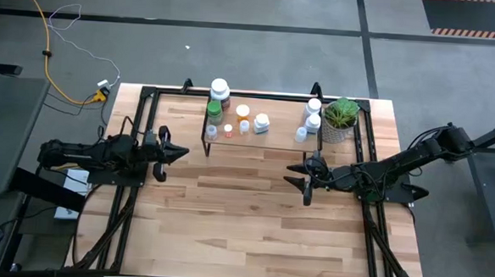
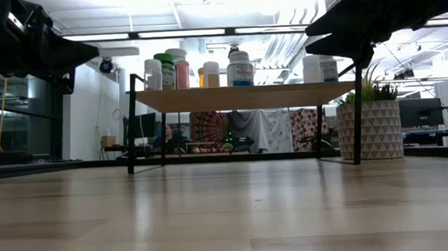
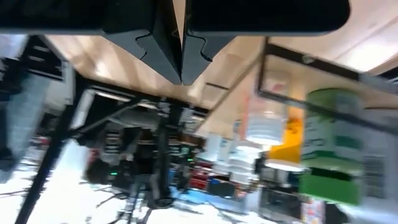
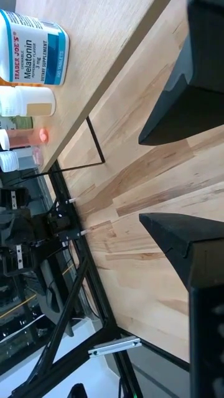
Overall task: Pick and place medicine bottles onto shelf by color
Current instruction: Return to Home Position
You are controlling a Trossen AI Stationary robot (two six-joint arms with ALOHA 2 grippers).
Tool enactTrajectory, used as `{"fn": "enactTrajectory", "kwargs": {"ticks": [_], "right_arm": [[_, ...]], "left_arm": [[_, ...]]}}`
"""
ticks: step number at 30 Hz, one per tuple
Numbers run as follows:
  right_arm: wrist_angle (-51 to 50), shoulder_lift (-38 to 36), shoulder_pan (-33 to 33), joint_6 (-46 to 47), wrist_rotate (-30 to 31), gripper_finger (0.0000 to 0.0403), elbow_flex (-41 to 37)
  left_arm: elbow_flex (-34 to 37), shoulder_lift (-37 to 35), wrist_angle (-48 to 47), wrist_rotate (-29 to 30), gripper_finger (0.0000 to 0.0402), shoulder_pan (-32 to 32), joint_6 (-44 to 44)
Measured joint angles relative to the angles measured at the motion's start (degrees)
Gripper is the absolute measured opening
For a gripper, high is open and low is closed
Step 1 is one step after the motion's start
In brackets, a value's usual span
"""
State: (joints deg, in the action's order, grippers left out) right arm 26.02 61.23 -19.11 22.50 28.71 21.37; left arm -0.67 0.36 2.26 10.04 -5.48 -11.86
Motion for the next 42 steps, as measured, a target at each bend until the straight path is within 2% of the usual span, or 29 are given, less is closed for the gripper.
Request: {"fn": "enactTrajectory", "kwargs": {"ticks": [8,11,15,19,25,31,35,38,42], "right_arm": [[-0.1,0.0,0.0,0.0,-0.1,0.0179,0.0],[0.0,0.0,0.0,0.0,-0.6,0.0179,0.0],[-0.1,0.0,0.0,0.0,-0.7,0.0179,0.0],[-0.1,-0.6,0.0,0.4,-0.5,0.0179,0.0],[-0.9,-6.8,0.0,1.5,1.1,0.0179,0.0],[-11.0,-15.6,0.0,1.5,1.7,0.0176,0.0],[-17.0,-20.6,0.0,1.7,4.2,0.014,0.0],[-20.3,-23.6,0.0,1.7,5.0,0.0086,-0.3],[-17.8,-26.8,0.3,1.6,2.5,0.0012,-4.0]], "left_arm": [[0.0,0.0,-0.1,-6.2,0.0,0.3,-2.8],[0.0,0.0,0.7,-5.2,0.0,1.3,-2.5],[0.0,0.0,-0.3,-0.9,0.0,2.3,-1.6],[0.0,0.6,-0.3,-0.5,0.0,2.3,-4.0],[0.0,0.7,-0.2,-0.4,0.0001,2.3,-5.7],[0.0,0.7,-0.2,-0.4,0.0001,2.3,-5.6],[0.0,0.7,-0.2,-0.4,0.0001,2.3,-5.6],[0.0,0.7,-0.2,-0.4,0.0001,2.3,-5.6],[0.0,0.7,-0.2,-0.4,0.0001,2.3,-5.6]]}}
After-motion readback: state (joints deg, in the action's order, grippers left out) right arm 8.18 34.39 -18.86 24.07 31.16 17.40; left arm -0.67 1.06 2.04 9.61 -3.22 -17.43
